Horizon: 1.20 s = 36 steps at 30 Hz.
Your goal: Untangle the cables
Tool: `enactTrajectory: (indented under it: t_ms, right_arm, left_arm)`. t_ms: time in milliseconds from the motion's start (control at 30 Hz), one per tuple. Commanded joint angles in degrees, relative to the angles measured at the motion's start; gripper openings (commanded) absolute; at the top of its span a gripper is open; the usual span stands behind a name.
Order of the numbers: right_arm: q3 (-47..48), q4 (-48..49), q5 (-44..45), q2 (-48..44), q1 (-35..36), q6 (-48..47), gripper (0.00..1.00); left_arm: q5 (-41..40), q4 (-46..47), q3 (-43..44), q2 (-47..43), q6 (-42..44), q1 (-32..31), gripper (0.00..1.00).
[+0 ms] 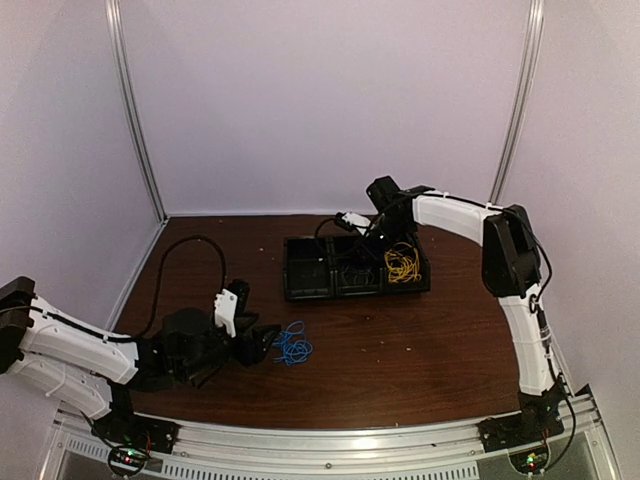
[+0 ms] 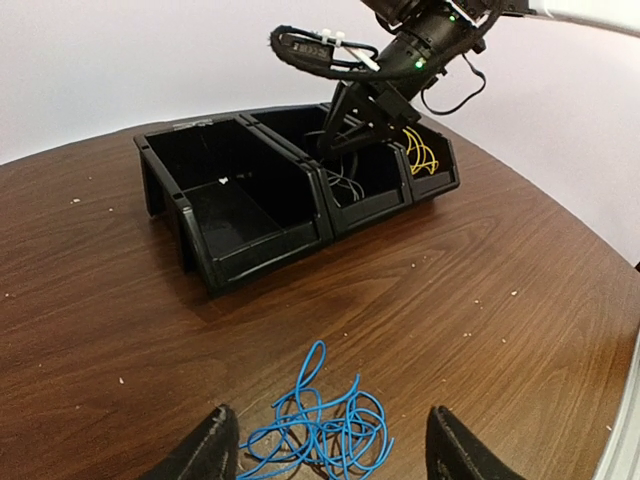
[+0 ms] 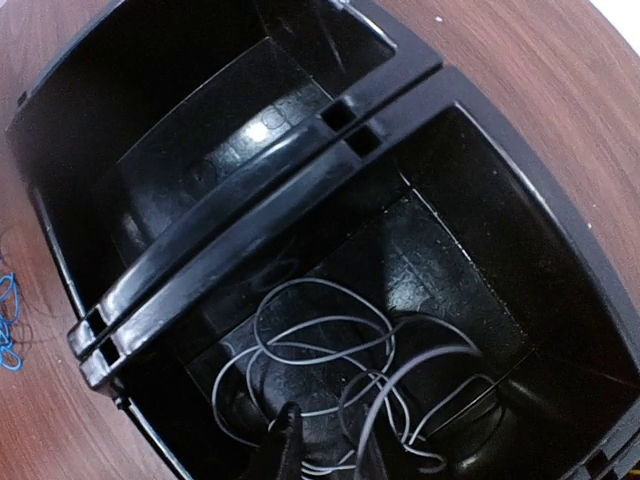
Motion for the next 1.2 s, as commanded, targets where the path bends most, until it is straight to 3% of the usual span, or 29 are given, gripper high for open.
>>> enactTrajectory:
  t_ms: [0, 167, 400, 533, 733, 1000, 1167]
  right_arm:
    - [-3.5, 2.9, 1.9, -7.3, 1.0, 1.3, 0.25]
    - [-8.8, 4.4, 5.7, -15.4, 2.8, 0.9, 0.4]
    - [-15.4, 6.2, 14.3, -22.9, 8.1, -0.7, 0.49]
    - [-17.3, 6.2, 13.1, -24.1, 11.3, -4.0, 0.48]
    - [-21.6, 5.7, -3.2, -21.4, 15.5, -8.6, 0.43]
    - [-18.7, 6.7, -3.9, -13.0, 21.2, -8.1, 0.42]
    - [-17.1, 6.5, -5.1, -9.1, 21.7, -8.1, 0.42]
  left_arm:
    - [-1.5, 0.2, -0.6, -1.0, -0.1, -0.1, 0.65]
    - [-1.9, 0.9, -0.5, -0.3, 0.0, -0.1, 0.66]
    - [-2.0, 1.4, 0.0, 1.8, -1.2, 0.1, 0.7]
    - [0.8, 1.1, 0.4, 3.0, -4.1, 1.6, 0.71]
    - [7.7, 3.4, -1.7, 4.1, -9.6, 6.2, 0.64]
    - [13.5, 3.9, -2.7, 6.1, -12.3, 9.1, 0.55]
    - [13.5, 3.9, -3.8, 6.1, -13.5, 9.6, 0.55]
